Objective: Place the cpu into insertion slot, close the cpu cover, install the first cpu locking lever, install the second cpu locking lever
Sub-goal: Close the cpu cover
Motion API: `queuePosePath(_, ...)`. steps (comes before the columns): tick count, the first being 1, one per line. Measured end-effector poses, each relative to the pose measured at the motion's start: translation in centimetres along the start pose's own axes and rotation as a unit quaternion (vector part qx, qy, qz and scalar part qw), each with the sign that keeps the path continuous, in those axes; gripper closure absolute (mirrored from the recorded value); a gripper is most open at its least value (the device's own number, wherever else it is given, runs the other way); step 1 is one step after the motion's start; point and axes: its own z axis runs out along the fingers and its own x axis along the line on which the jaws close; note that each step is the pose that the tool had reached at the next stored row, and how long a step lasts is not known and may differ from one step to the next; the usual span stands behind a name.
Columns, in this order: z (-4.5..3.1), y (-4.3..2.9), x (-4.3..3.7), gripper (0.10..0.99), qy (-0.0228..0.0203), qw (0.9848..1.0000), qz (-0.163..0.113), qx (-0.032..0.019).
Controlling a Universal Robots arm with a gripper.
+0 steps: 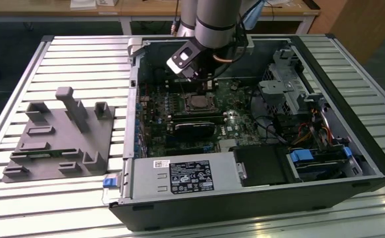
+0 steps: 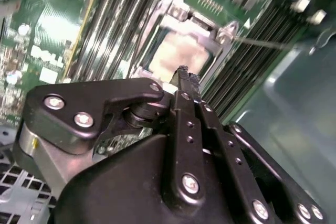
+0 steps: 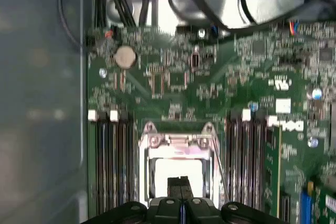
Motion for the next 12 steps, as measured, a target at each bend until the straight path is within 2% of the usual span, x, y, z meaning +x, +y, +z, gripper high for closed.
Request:
queuePosePath(2,0.17,-0.46,-0.02,0.980,0.0003,1.0000,0.000,-0.0027)
queuePosePath(4,0.20,-0.52,-0.03,0.980,0.0002,1.0000,-0.001,-0.0039)
queuePosePath(9,0.21,-0.52,-0.03,0.980,0.0000,1.0000,-0.004,-0.0037)
queuePosePath(12,0.22,-0.51,-0.03,0.980,-0.0010,0.9997,-0.024,-0.0017)
